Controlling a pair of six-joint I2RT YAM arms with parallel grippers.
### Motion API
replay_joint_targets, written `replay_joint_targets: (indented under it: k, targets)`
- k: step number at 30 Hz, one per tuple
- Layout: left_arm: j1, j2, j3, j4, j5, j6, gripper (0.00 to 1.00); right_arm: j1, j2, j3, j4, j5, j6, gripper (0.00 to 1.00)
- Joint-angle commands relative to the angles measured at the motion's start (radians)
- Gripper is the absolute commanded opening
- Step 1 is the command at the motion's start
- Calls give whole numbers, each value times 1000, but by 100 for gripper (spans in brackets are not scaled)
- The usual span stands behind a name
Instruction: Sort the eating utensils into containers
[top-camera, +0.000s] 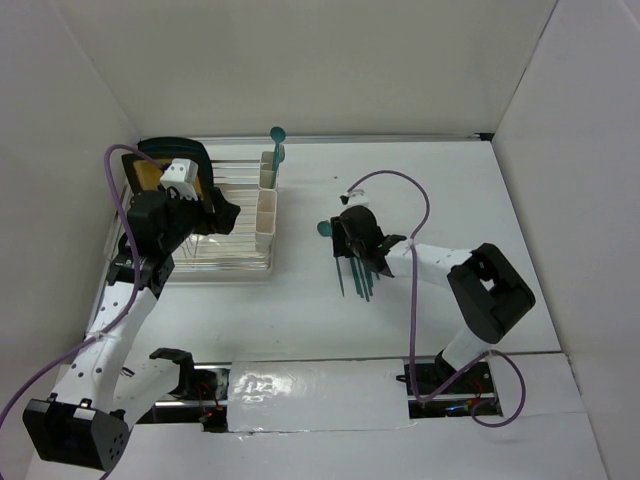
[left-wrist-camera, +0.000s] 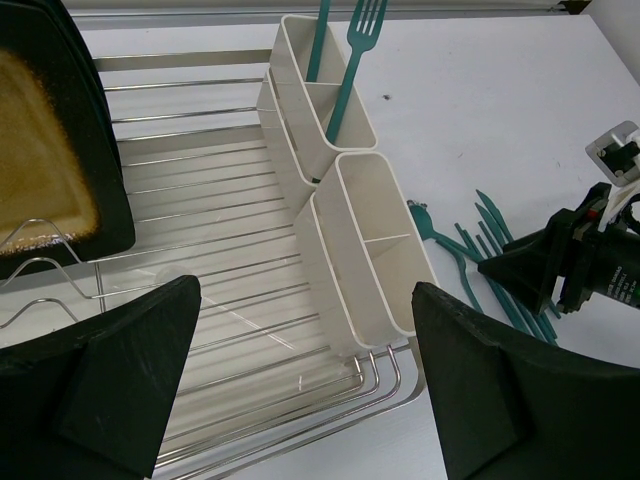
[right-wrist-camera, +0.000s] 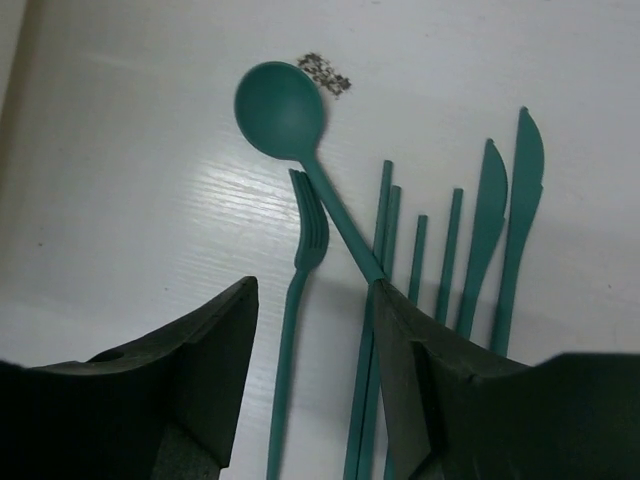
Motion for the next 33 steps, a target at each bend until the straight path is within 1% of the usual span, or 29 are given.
replay_joint_targets:
  k: [1,2,3,7,15,16,18,19,20,21,23,24,25,26,27,28,29,30,32,33]
  targets:
    - [4,-5,-3,48,2,-15,100,15,-7,54,-69,82,72,56]
    - [4,-1,-3,44,2,-15,100,13,2,55,-78,94,77,56]
    - [6,-1,-1,45,-1,-13,100,19,14,55,-90,94,82,53]
    - [4,0,0,47,2,-13,100,30,71,75,-112,103,100,50]
    - [6,-1,0,44,2,-15,100,53,157,114,-121,112,123,47]
    - [6,-3,0,44,2,-12,100,55,172,114,-121,126,125,44]
    - [4,-3,0,44,-1,-10,100,53,186,134,-143,146,132,30]
    - [4,-3,3,45,-5,-12,100,53,206,134,-143,146,132,22]
    - [6,-5,3,44,-8,-10,100,55,218,145,-143,155,126,6]
    - [4,0,2,45,-8,-10,100,53,218,159,-143,155,118,1]
    - [6,-3,0,45,-14,-10,100,55,224,185,-163,135,103,0]
    - [6,-3,0,45,-14,-7,100,53,214,200,-173,119,99,0]
    - [6,-3,0,44,-16,-5,100,55,201,231,-198,56,89,0]
    - [4,-3,2,42,-19,-7,100,55,147,240,-198,15,77,0]
    - [6,-1,3,44,-13,-10,100,53,63,240,-160,-74,60,0]
    - [6,2,3,44,-13,-10,100,53,62,240,-125,-75,60,0]
    - [6,3,5,42,-11,-9,100,55,-36,227,-83,-146,45,0]
    - [4,5,5,44,-8,-10,100,53,-128,213,11,-186,27,0]
    - [6,8,5,41,-8,-10,100,46,-194,197,118,-205,10,0]
    - [6,12,3,39,-11,-10,100,41,-222,197,237,-217,3,0]
